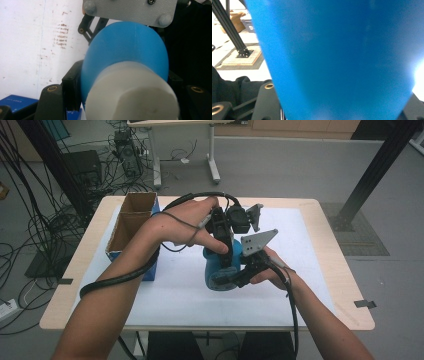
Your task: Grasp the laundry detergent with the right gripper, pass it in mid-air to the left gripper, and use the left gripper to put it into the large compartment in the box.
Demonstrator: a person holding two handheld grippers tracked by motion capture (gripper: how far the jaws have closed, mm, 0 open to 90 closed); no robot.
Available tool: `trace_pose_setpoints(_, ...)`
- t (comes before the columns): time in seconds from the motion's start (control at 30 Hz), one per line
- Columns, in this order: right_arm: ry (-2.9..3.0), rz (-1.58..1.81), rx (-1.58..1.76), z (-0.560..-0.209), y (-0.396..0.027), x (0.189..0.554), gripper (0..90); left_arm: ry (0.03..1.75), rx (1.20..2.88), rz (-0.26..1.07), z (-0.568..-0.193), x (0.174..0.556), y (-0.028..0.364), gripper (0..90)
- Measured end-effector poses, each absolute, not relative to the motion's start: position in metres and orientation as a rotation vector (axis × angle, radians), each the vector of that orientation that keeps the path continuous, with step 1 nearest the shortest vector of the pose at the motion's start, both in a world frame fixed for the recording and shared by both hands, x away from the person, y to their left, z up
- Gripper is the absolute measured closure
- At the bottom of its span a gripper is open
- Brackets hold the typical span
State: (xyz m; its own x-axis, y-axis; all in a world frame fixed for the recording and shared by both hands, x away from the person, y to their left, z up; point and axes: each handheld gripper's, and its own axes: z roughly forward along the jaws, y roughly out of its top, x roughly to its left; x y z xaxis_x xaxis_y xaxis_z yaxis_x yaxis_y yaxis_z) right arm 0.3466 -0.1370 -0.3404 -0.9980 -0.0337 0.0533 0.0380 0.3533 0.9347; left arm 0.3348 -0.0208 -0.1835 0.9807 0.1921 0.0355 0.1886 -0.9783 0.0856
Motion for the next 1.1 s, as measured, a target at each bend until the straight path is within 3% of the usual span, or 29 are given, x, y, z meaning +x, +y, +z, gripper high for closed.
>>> trace_pose_setpoints(0.6,-2.492,-1.794,-0.05,-0.3416,-0.1362,0.3446,38.6,0.283,3.048,0.082,-0.1793,0.3318,-0.0202,36.4)
trace_pose_setpoints(0.7,-2.482,-1.823,-0.101,-0.3425,-0.1377,0.3447,24.8,0.287,3.051,0.08,-0.179,0.3316,-0.0195,36.5)
trace_pose_setpoints(0.73,-2.467,-1.85,-0.153,-0.3432,-0.1393,0.3459,15.1,0.291,3.051,0.081,-0.1789,0.3316,-0.0188,36.5)
trace_pose_setpoints(0.8,-2.443,-1.862,-0.17,-0.3435,-0.1418,0.3466,8.9,0.296,3.057,0.081,-0.1789,0.3319,-0.0185,36.5)
trace_pose_setpoints(0.93,-2.418,-1.88,-0.147,-0.3439,-0.1445,0.3461,2.3,0.303,3.046,0.103,-0.1778,0.3332,-0.0168,36.4)
trace_pose_setpoints(1.1,-2.419,-1.88,-0.135,-0.3448,-0.1445,0.3457,2.1,0.313,3.045,0.092,-0.1771,0.3341,-0.0155,36.5)
